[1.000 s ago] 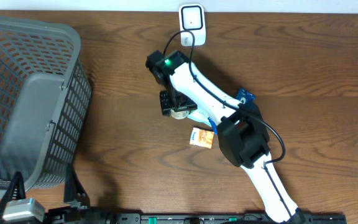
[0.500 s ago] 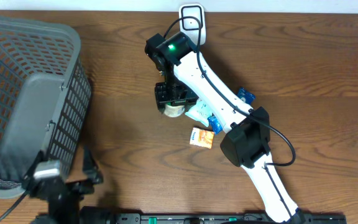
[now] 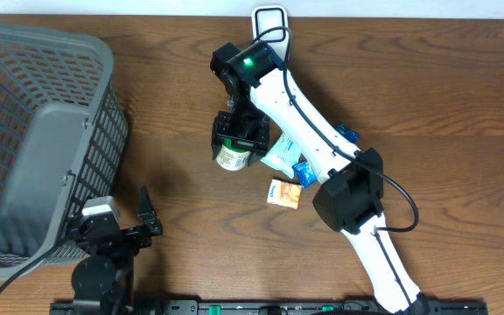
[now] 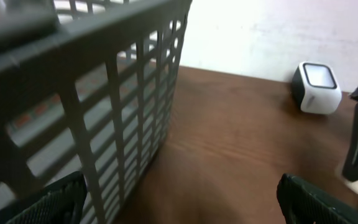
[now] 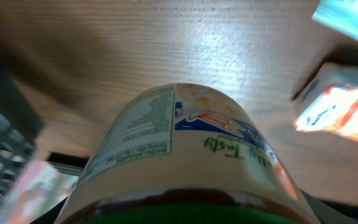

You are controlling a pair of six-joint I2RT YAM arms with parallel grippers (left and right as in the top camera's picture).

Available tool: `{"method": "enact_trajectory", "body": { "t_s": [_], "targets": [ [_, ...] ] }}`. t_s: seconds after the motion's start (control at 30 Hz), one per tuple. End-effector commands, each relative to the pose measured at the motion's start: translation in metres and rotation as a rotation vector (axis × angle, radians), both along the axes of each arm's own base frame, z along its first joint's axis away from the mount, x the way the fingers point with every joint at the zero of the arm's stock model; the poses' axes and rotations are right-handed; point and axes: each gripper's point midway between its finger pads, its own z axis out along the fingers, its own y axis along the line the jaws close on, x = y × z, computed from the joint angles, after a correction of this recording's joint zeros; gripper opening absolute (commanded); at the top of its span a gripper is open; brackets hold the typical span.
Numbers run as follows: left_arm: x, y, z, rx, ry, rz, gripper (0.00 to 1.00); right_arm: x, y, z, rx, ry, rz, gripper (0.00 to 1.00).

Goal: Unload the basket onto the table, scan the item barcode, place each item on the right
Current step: 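Hold the jar in front of the white scanner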

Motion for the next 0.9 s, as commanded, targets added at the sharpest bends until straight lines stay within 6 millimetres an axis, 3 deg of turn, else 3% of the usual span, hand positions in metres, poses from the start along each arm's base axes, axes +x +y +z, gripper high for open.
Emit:
{"method": "enact_trajectory", "body": {
  "t_s": [0.0, 0.13, 0.27, 0.33, 0.57, 0.87],
  "targets": [
    [0.004, 0.000, -0.017, -0.009, 0.025, 0.008, 0.98, -0.002, 0.009, 0.017, 0.029, 0.059, -0.131, 0.52],
    [0.009, 0.000, -0.024, -0.010, 0.016, 0.007, 0.98, -0.001, 0.008, 0.016, 0.012, 0.060, -0.155, 0.49],
    [0.019, -0.002, -0.025, -0.020, -0.038, 0.004, 0.98, 0.012, -0.011, 0.006, -0.095, -0.037, -0.149, 0.46],
    [0.025, -0.005, -0.031, -0.024, -0.059, -0.015, 0.98, 0.014, -0.010, 0.005, -0.093, -0.044, -0.150, 0.46],
    [0.036, -0.047, -0.055, -0.061, -0.093, -0.250, 0.98, 0.030, -0.017, 0.000, -0.137, -0.132, -0.151, 0.45],
    [0.036, -0.048, -0.053, -0.021, -0.099, -0.264, 0.98, 0.060, -0.034, -0.001, -0.177, -0.248, -0.167, 0.31]
  ]
}}
